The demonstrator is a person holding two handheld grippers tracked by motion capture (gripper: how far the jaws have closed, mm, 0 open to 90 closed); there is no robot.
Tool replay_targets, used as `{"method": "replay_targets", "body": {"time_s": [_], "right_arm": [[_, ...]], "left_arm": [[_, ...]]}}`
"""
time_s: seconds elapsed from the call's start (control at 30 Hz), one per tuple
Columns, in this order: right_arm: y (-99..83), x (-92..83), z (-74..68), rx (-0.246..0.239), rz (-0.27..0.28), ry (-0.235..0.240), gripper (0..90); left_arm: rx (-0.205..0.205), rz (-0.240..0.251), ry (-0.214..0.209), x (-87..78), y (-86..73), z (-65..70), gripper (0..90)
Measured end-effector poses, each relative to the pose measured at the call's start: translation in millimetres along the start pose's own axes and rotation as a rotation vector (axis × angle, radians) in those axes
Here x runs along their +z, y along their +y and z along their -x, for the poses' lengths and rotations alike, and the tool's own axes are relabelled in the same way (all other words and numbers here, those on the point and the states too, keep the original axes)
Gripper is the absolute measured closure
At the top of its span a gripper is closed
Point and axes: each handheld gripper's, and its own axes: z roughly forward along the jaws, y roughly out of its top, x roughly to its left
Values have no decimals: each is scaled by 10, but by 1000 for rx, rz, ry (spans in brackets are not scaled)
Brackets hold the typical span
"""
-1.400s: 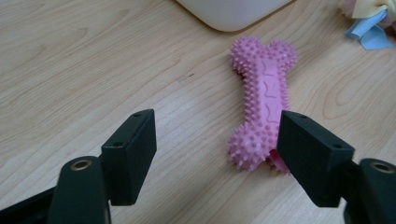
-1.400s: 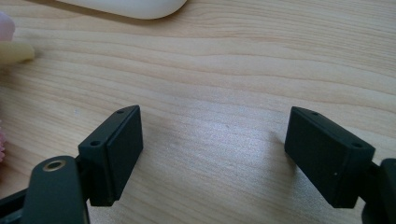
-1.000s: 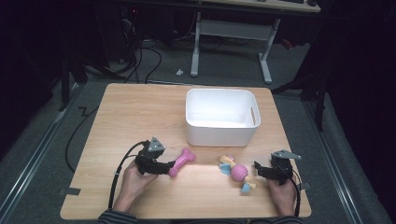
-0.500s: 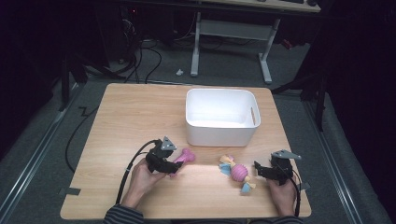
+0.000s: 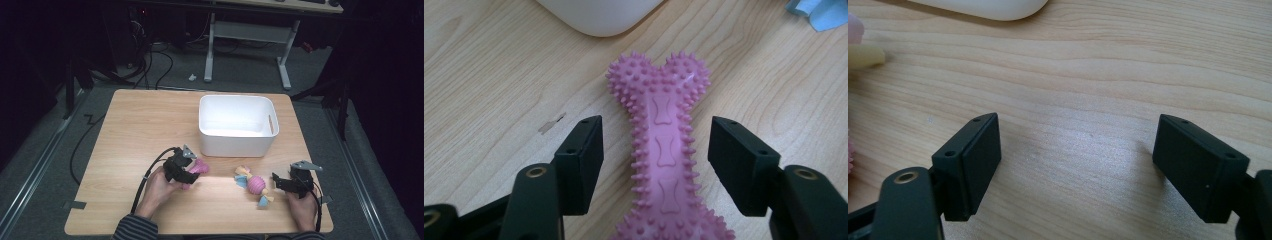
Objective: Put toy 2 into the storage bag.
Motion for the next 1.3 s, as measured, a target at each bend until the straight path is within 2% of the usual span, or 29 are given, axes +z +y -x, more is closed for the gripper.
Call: {"method": "replay_targets", "body": {"time_s": [0.1,0.2,0.27,0.77,0.9,1.1,1.2,1.3], "right_arm": [[0,0,0,0,0,0,194],[0,0,1,0,0,0,194],[0,0,1,0,0,0,194],[0,0,0,0,0,0,194],[0,0,0,0,0,0,194],[0,0,0,0,0,0,194],[0,0,0,0,0,0,194],[0,0,0,0,0,0,194]], "left_arm": [[0,-3,-7,15,11,3,421],[4,-46,0,71,12,-6,454],[8,-56,6,92,7,-13,469],[4,-73,-22,125,20,-12,531],[-4,-75,-40,136,21,-23,548],[-4,-84,-41,125,30,-19,583],[16,-78,-31,110,19,-2,590],[20,-73,-30,77,17,-2,594]]}}
